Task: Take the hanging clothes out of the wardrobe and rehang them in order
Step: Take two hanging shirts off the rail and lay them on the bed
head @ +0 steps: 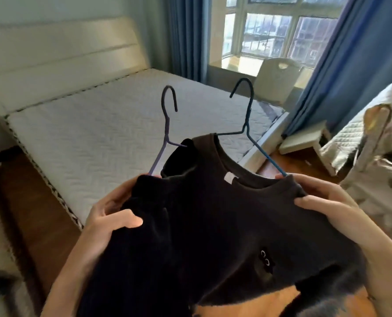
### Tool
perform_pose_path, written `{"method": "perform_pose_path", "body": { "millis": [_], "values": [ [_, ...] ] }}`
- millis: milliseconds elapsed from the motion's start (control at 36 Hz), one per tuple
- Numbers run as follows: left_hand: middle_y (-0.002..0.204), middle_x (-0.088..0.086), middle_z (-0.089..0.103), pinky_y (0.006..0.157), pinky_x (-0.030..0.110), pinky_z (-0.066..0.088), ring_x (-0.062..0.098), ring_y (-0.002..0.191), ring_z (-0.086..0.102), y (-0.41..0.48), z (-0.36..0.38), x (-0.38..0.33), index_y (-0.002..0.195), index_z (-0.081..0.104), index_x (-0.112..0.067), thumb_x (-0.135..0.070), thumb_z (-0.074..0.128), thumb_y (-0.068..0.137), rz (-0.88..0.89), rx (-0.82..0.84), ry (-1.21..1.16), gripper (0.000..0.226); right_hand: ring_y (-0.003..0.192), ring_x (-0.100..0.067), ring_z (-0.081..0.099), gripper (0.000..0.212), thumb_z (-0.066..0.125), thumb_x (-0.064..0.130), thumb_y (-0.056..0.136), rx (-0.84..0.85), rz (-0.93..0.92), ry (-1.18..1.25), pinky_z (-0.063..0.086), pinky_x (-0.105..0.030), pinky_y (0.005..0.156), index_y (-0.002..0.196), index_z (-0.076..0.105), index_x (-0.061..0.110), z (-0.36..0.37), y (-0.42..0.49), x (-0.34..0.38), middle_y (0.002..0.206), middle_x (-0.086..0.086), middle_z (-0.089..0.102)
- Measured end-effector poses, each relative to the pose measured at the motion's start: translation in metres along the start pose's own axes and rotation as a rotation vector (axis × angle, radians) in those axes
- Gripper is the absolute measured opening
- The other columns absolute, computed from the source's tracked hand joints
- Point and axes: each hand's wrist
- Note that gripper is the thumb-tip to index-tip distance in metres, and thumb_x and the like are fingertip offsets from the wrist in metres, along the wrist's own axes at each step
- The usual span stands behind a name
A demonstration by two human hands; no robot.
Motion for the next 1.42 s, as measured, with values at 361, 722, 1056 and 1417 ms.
{"method": "perform_pose_path", "body": {
  "millis": [361,722,1056,1417],
  "values": [
    [0.073,0.002,0.075,0.049,0.015,0.051,0.011,0.057,0.068,0.142,0.113,0.035,0.080,0.078,-0.026,0.006,0.047,0.044,-0.144,0.218,-0.058,0.057,0.084,-0.025,0.072,0.046,0.052,-0.006,0.067,-0.157,0.028,-0.068,0.059,-0.025,0.066,0.102,0.073,0.015,-0.137,0.073,0.017,0.102,-0.019,0.073],
    [0.096,0.015,0.072,0.058,0.022,0.055,0.021,0.074,0.068,0.289,0.176,0.032,0.100,0.073,-0.021,-0.013,0.060,0.031,-0.173,0.169,-0.039,0.071,0.080,-0.018,0.072,0.046,0.048,-0.009,0.071,-0.102,0.010,0.010,0.058,-0.022,0.063,0.090,0.078,0.021,-0.249,0.224,0.050,0.094,-0.010,0.075],
    [0.093,0.011,0.073,0.062,0.021,0.057,0.021,0.080,0.069,0.416,0.297,0.059,0.099,0.074,-0.022,-0.009,0.059,0.034,-0.040,-0.179,-0.038,0.068,0.073,-0.018,0.073,0.051,0.041,-0.016,0.080,0.066,0.010,-0.002,0.059,-0.025,0.061,0.090,0.078,0.019,-0.407,0.392,0.070,0.088,-0.009,0.076],
    [0.089,-0.001,0.074,0.069,0.013,0.055,0.011,0.084,0.069,0.529,0.368,0.052,0.099,0.069,-0.022,-0.001,0.047,0.050,0.030,-0.522,0.033,0.058,0.080,-0.015,0.072,0.055,0.043,-0.017,0.082,0.200,0.035,-0.037,0.059,-0.027,0.071,0.090,0.078,0.024,-0.523,0.527,0.107,0.091,-0.002,0.076]
  ]
}}
Point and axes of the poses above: each hand's wrist, its own y-axis towards the middle knuckle, its own z-axis out of the palm, x = y × z
